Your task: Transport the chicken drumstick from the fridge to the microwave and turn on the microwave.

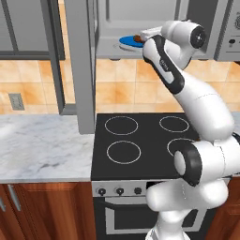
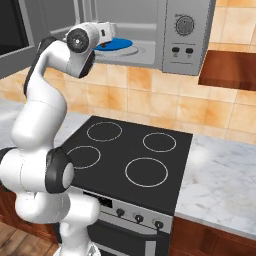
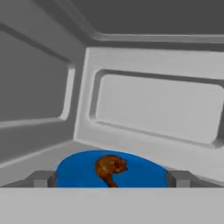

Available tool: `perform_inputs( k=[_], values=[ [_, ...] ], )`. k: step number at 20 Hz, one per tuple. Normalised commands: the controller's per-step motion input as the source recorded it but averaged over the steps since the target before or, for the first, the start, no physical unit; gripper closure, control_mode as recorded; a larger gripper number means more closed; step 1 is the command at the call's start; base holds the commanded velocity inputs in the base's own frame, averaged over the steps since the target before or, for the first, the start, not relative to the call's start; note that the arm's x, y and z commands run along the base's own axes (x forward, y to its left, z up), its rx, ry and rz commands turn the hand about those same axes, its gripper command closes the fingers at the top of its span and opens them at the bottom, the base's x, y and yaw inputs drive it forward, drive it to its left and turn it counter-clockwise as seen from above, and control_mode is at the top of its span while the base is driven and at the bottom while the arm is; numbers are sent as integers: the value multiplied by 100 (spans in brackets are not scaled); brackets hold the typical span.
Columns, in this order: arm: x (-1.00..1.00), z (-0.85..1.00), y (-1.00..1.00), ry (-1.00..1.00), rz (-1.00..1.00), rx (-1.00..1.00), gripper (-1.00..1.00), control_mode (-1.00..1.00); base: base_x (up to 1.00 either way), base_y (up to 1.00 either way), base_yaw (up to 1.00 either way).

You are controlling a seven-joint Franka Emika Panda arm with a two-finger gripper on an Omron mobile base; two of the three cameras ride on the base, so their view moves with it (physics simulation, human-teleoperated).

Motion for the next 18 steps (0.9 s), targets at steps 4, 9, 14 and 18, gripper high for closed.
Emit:
perform_inputs(
  k=[4,9,14,18],
  values=[
    [-100,49,-8,-26,-12,0,-100,-100,0,0,0],
    [-100,52,-25,-15,-14,0,-100,-100,0,0,0],
    [-100,27,-12,0,-16,-3,-100,-100,0,0,0],
    [-100,6,0,2,-16,-9,-100,-100,0,0,0]
  ],
)
